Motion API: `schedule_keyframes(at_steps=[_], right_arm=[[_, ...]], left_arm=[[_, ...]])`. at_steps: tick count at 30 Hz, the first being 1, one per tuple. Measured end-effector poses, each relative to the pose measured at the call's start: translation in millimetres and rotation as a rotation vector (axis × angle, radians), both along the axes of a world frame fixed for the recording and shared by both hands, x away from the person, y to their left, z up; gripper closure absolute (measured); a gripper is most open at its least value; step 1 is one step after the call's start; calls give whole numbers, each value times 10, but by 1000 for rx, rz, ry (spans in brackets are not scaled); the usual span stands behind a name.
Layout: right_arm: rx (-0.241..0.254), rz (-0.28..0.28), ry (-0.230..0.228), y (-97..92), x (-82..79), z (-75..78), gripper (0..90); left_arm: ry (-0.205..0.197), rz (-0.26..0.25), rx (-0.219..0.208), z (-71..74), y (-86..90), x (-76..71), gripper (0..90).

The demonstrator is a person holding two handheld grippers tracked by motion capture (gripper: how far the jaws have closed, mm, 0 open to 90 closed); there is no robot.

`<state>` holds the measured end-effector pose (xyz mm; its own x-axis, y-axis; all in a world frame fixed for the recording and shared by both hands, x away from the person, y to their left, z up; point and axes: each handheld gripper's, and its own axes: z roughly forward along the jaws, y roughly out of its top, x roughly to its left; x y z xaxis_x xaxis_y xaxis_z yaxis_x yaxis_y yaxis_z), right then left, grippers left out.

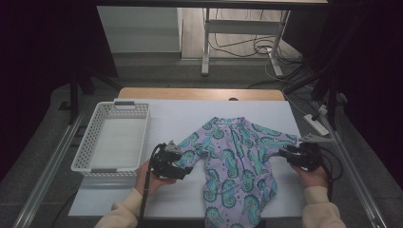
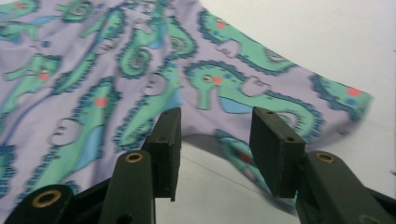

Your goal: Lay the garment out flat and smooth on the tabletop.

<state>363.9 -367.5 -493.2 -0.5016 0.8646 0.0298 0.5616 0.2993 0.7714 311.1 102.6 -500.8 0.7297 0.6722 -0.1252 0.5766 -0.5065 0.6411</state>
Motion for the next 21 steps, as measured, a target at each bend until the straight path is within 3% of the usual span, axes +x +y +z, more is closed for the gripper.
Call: schedule_keyframes(at_steps=[10, 21], right_arm=[[23, 83, -23, 198, -119, 69, 473], [7, 195, -55, 515, -339, 108, 424]], left_arm=[[-10, 4, -13, 12, 6, 20, 310], [-24, 13, -29, 26, 29, 39, 311]])
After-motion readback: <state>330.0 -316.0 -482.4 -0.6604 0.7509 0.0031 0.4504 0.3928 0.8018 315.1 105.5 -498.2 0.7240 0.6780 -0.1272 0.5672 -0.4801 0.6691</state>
